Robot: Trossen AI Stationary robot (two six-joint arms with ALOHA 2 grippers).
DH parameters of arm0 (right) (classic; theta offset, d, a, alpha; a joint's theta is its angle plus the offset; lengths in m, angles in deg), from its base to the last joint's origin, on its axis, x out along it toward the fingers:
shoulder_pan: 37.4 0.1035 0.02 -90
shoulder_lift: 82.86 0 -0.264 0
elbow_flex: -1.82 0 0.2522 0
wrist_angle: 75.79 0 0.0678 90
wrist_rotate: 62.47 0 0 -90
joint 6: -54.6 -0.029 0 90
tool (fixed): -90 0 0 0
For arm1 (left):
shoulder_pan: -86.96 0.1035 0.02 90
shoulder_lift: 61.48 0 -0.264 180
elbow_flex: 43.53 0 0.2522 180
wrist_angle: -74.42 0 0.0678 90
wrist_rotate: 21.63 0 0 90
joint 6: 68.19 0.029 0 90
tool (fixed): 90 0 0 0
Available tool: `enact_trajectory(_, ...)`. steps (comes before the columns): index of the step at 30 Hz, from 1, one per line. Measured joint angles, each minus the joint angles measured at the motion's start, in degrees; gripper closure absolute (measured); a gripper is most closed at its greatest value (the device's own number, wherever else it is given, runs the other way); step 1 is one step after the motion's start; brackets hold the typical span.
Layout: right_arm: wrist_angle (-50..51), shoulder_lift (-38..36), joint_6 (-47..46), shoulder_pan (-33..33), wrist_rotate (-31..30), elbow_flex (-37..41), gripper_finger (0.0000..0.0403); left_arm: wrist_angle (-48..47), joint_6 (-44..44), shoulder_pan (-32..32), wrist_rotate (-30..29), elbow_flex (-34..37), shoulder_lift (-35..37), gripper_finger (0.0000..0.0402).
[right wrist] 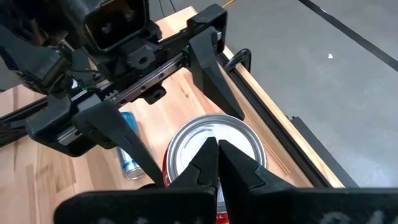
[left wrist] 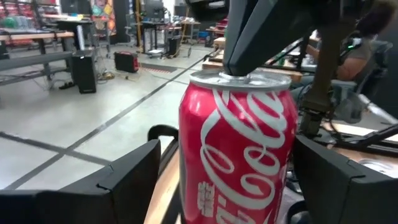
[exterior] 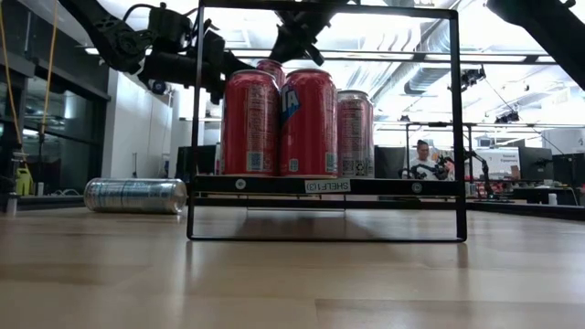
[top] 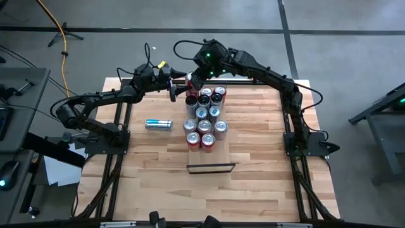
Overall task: Place canned beverage on shelf
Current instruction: Stack the red soda can on the top of the red soda can
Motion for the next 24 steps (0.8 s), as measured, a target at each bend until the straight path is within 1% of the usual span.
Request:
enact_trajectory(4, 0.00, 0.00, 0.01, 0.05, 0.00, 0.00, 0.0403, -0.18, -2.48, 0.00, 0.98, -0.02, 0.02, 0.0101)
enact_trajectory(13, -0.02, 0.00, 0.00, 0.01, -0.05, 0.00, 0.0403, -2.81, -1.86, 0.00, 1.01, -0.02, 0.28, 0.0101)
enact_trajectory(24, -0.38, 0.04, 0.00, -0.01, -0.22, 0.02, 0.0403, -8.88, 1.52, 1.86, 1.09, -0.02, 6.04, 0.0100)
